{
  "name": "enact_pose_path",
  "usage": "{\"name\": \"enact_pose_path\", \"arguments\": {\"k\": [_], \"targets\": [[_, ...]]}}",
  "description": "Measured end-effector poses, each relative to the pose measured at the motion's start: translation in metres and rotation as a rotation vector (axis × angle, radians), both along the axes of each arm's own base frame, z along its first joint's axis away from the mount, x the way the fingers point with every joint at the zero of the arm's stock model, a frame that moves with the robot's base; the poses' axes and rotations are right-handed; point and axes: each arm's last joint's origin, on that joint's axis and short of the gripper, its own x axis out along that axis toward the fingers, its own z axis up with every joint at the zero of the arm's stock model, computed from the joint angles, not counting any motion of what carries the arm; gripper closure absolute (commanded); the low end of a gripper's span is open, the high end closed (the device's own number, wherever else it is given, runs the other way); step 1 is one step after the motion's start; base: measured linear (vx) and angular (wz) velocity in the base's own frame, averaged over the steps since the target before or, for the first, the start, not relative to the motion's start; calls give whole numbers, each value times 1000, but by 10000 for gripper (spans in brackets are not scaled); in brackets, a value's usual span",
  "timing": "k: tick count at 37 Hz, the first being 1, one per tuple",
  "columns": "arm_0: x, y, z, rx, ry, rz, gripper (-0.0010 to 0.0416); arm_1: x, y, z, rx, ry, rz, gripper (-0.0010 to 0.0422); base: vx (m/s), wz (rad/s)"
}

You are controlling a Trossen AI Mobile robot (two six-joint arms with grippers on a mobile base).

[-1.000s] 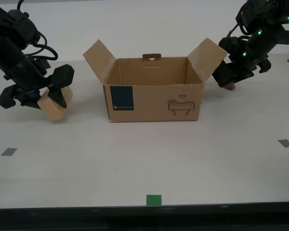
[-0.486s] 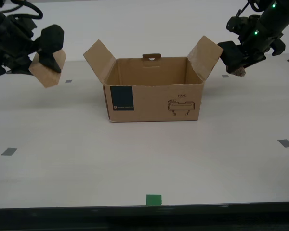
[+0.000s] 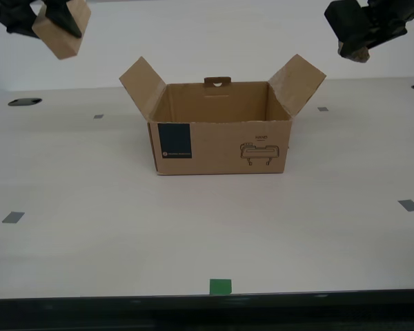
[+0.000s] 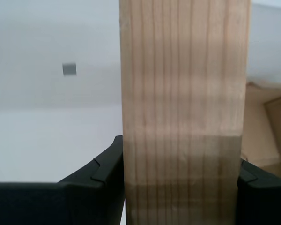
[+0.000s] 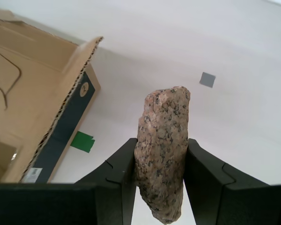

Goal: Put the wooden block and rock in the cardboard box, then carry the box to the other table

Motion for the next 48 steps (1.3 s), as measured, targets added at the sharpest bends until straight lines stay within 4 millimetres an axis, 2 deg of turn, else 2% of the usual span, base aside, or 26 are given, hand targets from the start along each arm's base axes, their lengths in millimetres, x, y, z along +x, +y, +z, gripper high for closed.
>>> {"name": "enact_pose_path", "arguments": {"k": [8,16,26,40,48], "targets": [[-22,-3,32,7,-62,-4,407,6,-1,37,20,-83,-27,414,0,0],[-46,-6,66,28,-166,-14,407,7,-1,60,18,-137,-30,414,0,0],[-69,-8,111,37,-229,-16,407,6,-2,69,21,-142,-34,414,0,0],[-90,-11,168,43,-243,-20,406,0,-13,68,28,-82,-77,414,0,0],[-103,-10,195,116,-245,24,406,-6,-28,87,-1,-90,-152,414,0,0]]}}
